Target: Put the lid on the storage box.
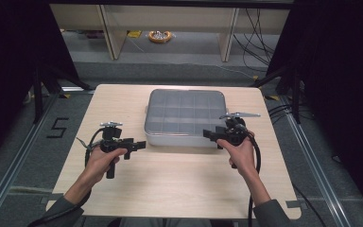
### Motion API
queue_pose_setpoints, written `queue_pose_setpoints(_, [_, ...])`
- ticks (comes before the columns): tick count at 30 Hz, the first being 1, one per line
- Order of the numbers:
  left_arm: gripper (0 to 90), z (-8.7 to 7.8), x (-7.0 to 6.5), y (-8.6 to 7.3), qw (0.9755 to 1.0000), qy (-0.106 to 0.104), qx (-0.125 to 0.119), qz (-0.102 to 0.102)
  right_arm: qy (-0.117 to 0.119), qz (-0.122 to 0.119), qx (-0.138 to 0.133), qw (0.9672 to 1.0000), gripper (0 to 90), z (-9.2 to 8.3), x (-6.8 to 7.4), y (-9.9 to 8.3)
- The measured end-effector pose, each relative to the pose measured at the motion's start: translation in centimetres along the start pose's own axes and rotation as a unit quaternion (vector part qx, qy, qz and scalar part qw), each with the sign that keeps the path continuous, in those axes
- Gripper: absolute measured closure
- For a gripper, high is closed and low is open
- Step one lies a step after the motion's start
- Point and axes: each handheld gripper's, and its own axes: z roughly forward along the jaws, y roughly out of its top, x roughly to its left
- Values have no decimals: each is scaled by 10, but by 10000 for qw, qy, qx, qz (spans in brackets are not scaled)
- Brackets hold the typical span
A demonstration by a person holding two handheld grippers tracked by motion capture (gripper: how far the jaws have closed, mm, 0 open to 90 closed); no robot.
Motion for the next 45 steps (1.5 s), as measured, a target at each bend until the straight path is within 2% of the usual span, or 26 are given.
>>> queue_pose_setpoints(3, [314, -2, -2, -6, 10000, -8, 25, 75, 61, 52, 22, 10000, 359, -2, 4, -5])
queue_pose_setpoints(6, [313, -2, -4, -11, 9999, -28, 48, 110, 94, -60, -24, 9999, 358, -2, 6, -9])
queue_pose_setpoints(7, [312, -2, -5, -13, 9999, -29, 62, 142, 119, 87, -7, 9999, 357, -3, 9, -11])
queue_pose_setpoints(8, [312, -3, -6, -14, 9998, -39, 74, 159, 162, -67, -2, 9998, 356, -3, 8, -12])
queue_pose_setpoints(10, [310, -3, -8, -18, 9997, -47, 80, 214, 184, -7, 17, 9998, 355, -3, 10, -15])
queue_pose_setpoints(11, [309, -3, -9, -19, 9996, -51, 91, 279, 151, -85, 28, 9998, 350, -3, 10, -17])
queue_pose_setpoints(12, [309, -3, -11, -21, 9995, -59, 89, 302, 172, 81, 105, 9998, 349, -4, 15, -19])
queue_pose_setpoints(13, [310, -3, -13, -24, 9994, -68, 75, 331, 133, -153, -4, 9998, 349, -3, 12, -20])
queue_pose_setpoints(20, [310, -5, -21, -40, 9987, -102, 134, 483, 257, -162, 51, 9995, 346, -7, 18, -31])
queue_pose_setpoints(21, [310, -5, -22, -41, 9987, -108, 141, 487, 174, -271, 49, 9995, 346, -7, 19, -32])
queue_pose_setpoints(22, [310, -6, -23, -43, 9986, -106, 127, 501, 151, -121, 101, 9998, 346, -9, 23, -33])
queue_pose_setpoints(24, [309, -6, -25, -47, 9983, -104, 143, 557, 175, -333, 34, 9993, 346, -11, 23, -33])
queue_pose_setpoints(25, [309, -7, -26, -48, 9982, -111, 152, 565, 152, -313, 35, 9994, 346, -11, 24, -33])
queue_pose_setpoints(27, [309, -7, -27, -50, 9975, -72, 136, 688, 218, -376, 13, 9991, 347, -12, 26, -36])
queue_pose_setpoints(28, [309, -9, -27, -51, 9962, -14, 217, 847, 272, -211, 38, 9994, 347, -12, 30, -38])
queue_pose_setpoints(29, [309, -8, -29, -53, 9969, -5, 116, 782, 257, -257, 84, 9993, 346, -12, 30, -40])
queue_pose_setpoints(30, [309, -9, -28, -55, 9963, -6, 160, 848, 304, -233, 125, 9992, 346, -12, 31, -42])
queue_pose_setpoints(31, [309, -9, -29, -57, 9964, -14, 193, 824, 271, -389, 100, 9988, 346, -12, 29, -43])
queue_pose_setpoints(34, [309, -8, -30, -64, 9964, -32, 205, 818, 250, -432, 152, 9986, 345, -12, 31, -49])
queue_pose_setpoints(35, [308, -9, -29, -66, 9957, -28, 257, 891, 287, -465, 155, 9984, 345, -12, 32, -50])
queue_pose_setpoints(36, [308, -9, -30, -68, 9961, -28, 235, 852, 317, -386, 187, 9986, 343, -13, 34, -53])
queue_pose_setpoints(38, [306, -11, -30, -71, 9948, 14, 291, 972, 305, -494, 162, 9982, 341, -14, 33, -55])
queue_pose_setpoints(39, [304, -12, -32, -74, 9950, -2, 227, 974, 343, -319, 235, 9986, 339, -15, 36, -57])
queue_pose_setpoints(40, [304, -13, -31, -75, 9942, 20, 294, 1038, 331, -466, 178, 9982, 337, -15, 35, -59])
queue_pose_setpoints(43, [300, -15, -33, -82, 9942, -3, 258, 1048, 389, -527, 210, 9976, 334, -16, 36, -64])
queue_pose_setpoints(45, [298, -18, -33, -86, 9918, 87, 314, 1238, 413, -398, 229, 9981, 328, -16, 39, -68])
